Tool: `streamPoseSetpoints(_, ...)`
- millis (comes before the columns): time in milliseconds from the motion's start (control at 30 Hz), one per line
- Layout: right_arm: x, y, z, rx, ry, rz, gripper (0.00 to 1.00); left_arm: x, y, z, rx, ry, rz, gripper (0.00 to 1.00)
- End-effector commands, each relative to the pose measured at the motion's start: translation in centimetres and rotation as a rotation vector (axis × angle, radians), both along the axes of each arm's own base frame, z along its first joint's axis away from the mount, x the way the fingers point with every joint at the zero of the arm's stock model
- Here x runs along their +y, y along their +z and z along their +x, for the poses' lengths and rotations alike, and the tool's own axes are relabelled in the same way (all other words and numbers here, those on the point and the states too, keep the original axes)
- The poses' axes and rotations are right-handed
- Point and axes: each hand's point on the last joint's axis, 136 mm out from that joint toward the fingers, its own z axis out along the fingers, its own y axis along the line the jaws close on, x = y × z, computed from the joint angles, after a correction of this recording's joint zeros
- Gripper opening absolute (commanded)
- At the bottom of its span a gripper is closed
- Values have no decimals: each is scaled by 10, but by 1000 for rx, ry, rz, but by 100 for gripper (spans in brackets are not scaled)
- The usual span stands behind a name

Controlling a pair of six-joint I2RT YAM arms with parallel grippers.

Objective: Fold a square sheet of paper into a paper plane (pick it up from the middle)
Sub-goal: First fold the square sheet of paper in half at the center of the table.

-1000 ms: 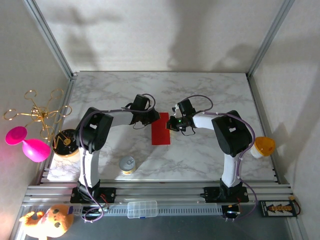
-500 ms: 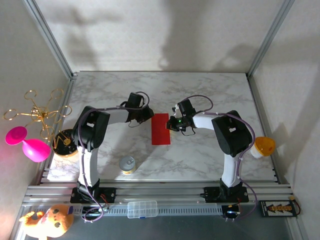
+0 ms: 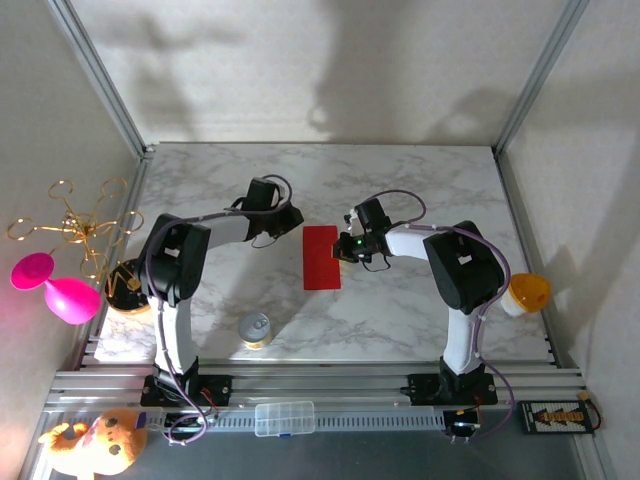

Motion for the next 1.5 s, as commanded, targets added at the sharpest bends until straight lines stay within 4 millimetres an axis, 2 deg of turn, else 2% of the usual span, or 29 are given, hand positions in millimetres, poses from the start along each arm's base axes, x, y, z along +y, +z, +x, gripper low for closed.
streamPoseSetpoints(0, -116, -112, -85, 309, -64, -560, 4, -21, -7, -12, 23, -53, -15, 12)
streamPoseSetpoints(133, -116, -113, -87, 315, -60, -561, 4, -29, -31, -14, 72, -61, 20, 12)
streamPoseSetpoints(200, -117, -113, -87, 314, -60, -561, 4, -23, -42, -11, 95, -40, 52, 12)
streamPoseSetpoints(267, -117, -113, -88, 317, -60, -563, 4, -12, -52, -7, 116, 1, 98, 12)
streamPoseSetpoints(433, -114, -112, -89, 316, -64, -537, 5, 40, -70, 1, 137, 155, 205, 13)
streamPoseSetpoints(500, -115, -112, -89, 315, -63, -543, 5, 51, -70, 2, 143, 175, 207, 13)
streamPoseSetpoints(600, -115, -110, -87, 304, -59, -548, 5, 57, -58, 9, 123, 168, 212, 13)
streamPoseSetpoints(800, -103, -97, -66, 238, -19, -520, 5, 42, -4, 19, 25, 98, 157, 13)
streamPoseSetpoints(867, -97, -90, -56, 207, 6, -507, 5, 34, 11, 16, -3, 68, 120, 14)
streamPoseSetpoints(967, -83, -79, -42, 154, 57, -457, 5, 18, 23, 4, -21, 16, 66, 14)
streamPoseSetpoints(1067, -71, -69, -31, 116, 109, -413, 5, 4, 20, -8, -9, -28, 47, 14)
streamPoseSetpoints(1167, -63, -63, -25, 92, 142, -391, 6, -5, 8, -19, 19, -56, 55, 14)
streamPoseSetpoints(1467, -53, -52, -19, 65, 165, -346, 7, -6, -29, -26, 105, -63, 91, 12)
